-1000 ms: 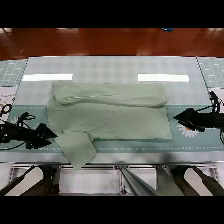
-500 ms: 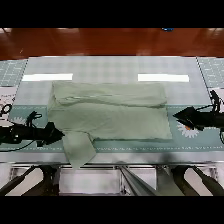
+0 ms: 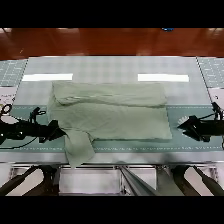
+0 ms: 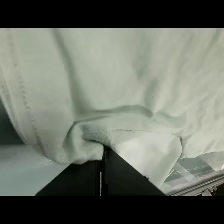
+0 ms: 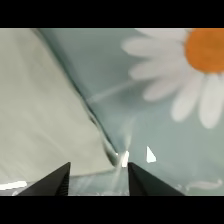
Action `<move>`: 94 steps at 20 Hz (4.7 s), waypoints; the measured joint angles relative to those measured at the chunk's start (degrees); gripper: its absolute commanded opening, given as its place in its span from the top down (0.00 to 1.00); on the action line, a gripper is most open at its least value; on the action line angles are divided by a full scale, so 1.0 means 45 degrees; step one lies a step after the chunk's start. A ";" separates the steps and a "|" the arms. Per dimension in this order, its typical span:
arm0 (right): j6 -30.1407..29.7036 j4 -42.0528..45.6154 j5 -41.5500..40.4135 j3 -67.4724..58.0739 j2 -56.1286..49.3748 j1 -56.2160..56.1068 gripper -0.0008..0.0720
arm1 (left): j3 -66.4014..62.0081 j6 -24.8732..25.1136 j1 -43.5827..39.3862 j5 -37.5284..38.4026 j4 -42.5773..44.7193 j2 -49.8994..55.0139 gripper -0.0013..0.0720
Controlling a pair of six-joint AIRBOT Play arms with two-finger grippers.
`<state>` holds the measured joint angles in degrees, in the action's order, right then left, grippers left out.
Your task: Fold the shirts.
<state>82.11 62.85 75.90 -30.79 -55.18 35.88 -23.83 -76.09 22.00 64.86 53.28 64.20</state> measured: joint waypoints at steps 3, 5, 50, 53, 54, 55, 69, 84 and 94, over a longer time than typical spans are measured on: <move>0.0112 0.0321 0.0316 0.0646 0.0000 0.0146 0.41 | -0.0029 0.0000 -0.0034 -0.0306 0.0063 -0.0311 0.96; 0.0107 0.0058 0.0248 0.0962 -0.0019 0.0053 0.41 | -0.0044 0.0000 -0.0049 -0.0321 0.0092 -0.0447 0.96; -0.1656 -0.3818 -0.3113 -0.9214 -0.9248 -0.4532 0.95 | -1.5339 -0.2016 -0.1802 0.1540 -0.0418 0.9782 0.96; -0.1642 -0.3968 -0.3410 -0.9253 -0.9534 -0.4595 0.41 | -1.5504 -0.1875 -0.1919 0.1282 -0.0403 1.0059 0.29; -0.1632 -0.4022 -0.3517 -0.9277 -0.9593 -0.4619 0.41 | -1.5577 -0.1831 -0.1972 0.1258 -0.0398 1.0117 0.28; -0.1622 -0.4075 -0.3463 -0.9384 -0.9607 -0.4585 0.41 | -1.5761 -0.1656 -0.2011 0.1501 -0.0330 1.0146 0.28; -0.1195 -0.2953 -0.3400 -0.5542 -0.5377 -0.0544 0.41 | -0.9462 -0.1875 -0.1311 -0.1520 0.2273 0.1651 0.29; -0.1977 -0.6552 -0.4133 -0.7038 -0.9525 -0.4274 0.61 | -0.5314 -0.0928 -0.4677 -0.3293 -0.0423 0.0855 0.29; -0.0976 -0.3415 -0.2691 -0.8524 -0.7048 -0.5430 0.95 | -0.6397 -0.0306 -0.6781 -0.3473 -0.0967 0.1671 0.96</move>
<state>77.71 47.48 63.79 -69.14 -86.89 11.44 -52.62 -77.47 -8.51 49.23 48.93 71.72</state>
